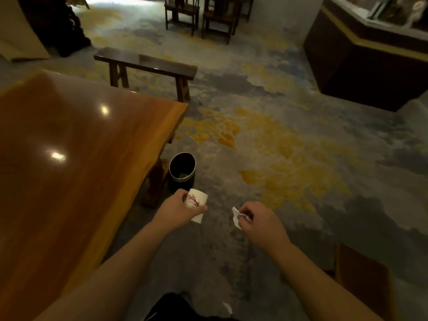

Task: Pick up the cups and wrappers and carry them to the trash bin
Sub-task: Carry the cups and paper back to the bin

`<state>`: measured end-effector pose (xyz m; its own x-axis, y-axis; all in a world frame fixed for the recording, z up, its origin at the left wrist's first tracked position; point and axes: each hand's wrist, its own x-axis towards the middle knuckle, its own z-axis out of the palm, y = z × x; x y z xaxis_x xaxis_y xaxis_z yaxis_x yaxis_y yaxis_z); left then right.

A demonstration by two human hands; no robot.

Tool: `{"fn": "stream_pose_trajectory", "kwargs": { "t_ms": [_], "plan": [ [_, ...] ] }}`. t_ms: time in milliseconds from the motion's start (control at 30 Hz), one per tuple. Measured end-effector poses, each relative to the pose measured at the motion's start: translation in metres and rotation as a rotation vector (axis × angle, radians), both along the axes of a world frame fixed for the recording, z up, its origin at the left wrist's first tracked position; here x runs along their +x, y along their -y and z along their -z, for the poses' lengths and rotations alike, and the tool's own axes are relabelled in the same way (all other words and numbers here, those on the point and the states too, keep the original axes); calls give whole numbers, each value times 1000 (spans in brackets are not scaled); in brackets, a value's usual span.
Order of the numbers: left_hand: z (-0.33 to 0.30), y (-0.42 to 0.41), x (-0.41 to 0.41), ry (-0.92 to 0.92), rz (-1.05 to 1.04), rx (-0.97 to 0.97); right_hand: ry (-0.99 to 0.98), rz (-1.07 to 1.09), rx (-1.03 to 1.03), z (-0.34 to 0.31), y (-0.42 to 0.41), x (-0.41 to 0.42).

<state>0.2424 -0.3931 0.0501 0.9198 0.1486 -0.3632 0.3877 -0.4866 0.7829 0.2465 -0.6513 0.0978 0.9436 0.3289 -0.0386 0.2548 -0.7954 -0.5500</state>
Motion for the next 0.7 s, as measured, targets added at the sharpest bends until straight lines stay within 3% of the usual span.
{"fn": "stream_pose_trajectory", "kwargs": {
  "t_ms": [500, 700],
  "plan": [
    [60, -32, 214, -217, -413, 73, -122, -243, 72, 85, -60, 312],
    [90, -24, 286, -392, -627, -7, -330, -300, 22, 127, -72, 430]
  ]
}}
